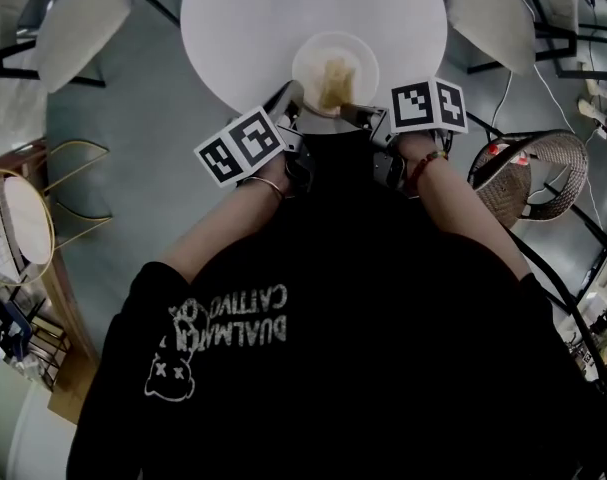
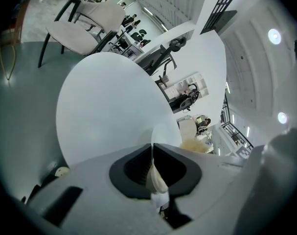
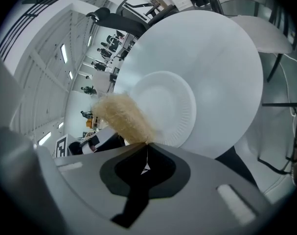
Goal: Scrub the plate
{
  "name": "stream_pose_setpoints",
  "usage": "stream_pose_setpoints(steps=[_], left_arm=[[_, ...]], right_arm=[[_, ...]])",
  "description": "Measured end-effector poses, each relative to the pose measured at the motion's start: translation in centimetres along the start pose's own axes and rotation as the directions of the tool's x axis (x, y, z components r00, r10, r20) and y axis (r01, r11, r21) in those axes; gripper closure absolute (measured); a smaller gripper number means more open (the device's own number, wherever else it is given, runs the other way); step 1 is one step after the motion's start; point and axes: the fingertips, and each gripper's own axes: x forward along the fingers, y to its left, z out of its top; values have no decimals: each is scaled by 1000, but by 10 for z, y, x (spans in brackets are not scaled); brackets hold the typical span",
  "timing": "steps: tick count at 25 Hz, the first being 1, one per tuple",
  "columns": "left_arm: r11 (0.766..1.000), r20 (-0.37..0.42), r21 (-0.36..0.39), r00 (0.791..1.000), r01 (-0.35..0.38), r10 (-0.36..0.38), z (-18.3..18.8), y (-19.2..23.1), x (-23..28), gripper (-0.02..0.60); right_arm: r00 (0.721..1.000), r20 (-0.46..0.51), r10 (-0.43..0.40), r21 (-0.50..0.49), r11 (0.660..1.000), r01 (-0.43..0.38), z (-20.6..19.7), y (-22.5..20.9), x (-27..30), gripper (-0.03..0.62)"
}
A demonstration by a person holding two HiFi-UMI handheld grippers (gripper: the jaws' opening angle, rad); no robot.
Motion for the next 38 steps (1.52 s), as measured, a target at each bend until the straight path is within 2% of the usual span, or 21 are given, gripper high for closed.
stream_pose_setpoints(steps=[16,25,34,38], left_arm=[[1000,-11,3,1000,-17,17,-6,1,-1,566],[1000,-14,17,1000,-20,20,-11,-1,-2,565],[1000,-10,13,1000,-22,22,-11,2,-4,565],[999,-11,20,999,-46,46,-12,5,-5,565]], right_arm=[[995,91,-47,98,994,38,8,-41,-32,585],[986,155,-54,158,987,30,14,-58,-50,585],[983,172,-71,159,986,44,9,-65,-56,585],[979,186,-89,145,987,62,7,-67,-64,585]])
